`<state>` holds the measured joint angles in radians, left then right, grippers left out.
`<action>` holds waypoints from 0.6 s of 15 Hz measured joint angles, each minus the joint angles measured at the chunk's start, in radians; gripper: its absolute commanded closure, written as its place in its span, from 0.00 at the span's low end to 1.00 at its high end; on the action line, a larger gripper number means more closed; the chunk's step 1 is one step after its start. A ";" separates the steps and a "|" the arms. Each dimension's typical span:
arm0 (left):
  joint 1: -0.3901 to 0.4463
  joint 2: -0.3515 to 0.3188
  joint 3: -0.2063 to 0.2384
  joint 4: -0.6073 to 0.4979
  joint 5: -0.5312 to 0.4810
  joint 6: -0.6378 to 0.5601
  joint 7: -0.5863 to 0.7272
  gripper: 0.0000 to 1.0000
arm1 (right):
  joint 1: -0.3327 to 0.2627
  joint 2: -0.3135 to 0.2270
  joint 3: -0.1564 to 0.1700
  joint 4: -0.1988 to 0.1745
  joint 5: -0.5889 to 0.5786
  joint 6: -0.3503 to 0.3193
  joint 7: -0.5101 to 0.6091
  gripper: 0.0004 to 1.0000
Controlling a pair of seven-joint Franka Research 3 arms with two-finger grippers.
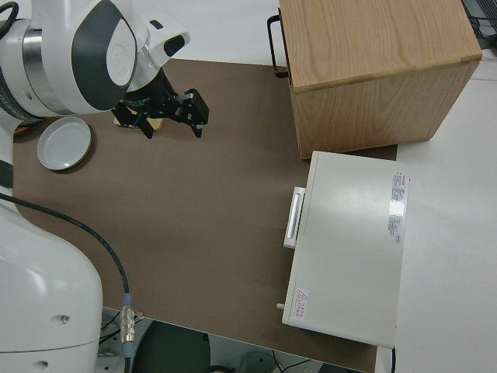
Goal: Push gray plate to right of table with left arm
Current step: 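Move the left gripper toward the gray plate's edge nearest the basket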
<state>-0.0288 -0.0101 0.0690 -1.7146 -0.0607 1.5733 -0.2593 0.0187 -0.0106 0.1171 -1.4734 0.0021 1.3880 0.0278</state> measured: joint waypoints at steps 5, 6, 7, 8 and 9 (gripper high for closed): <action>-0.018 0.002 -0.018 -0.061 -0.006 0.078 -0.102 0.01 | 0.000 0.000 0.000 0.000 0.000 0.000 0.000 0.02; -0.020 0.003 -0.035 -0.082 -0.006 0.105 -0.129 0.01 | 0.000 0.000 0.000 0.000 0.000 0.000 0.000 0.02; -0.020 0.005 -0.051 -0.102 -0.006 0.133 -0.155 0.01 | 0.000 0.000 0.000 0.000 0.000 0.000 0.000 0.02; -0.021 0.006 -0.064 -0.122 -0.006 0.162 -0.178 0.01 | 0.000 0.000 0.000 0.000 0.000 0.000 0.000 0.02; -0.021 0.008 -0.074 -0.145 -0.006 0.195 -0.198 0.01 | 0.000 0.000 0.000 0.000 0.000 0.000 0.000 0.02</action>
<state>-0.0502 -0.0025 -0.0046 -1.8599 -0.0668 1.7684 -0.4575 0.0187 -0.0106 0.1171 -1.4734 0.0021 1.3880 0.0278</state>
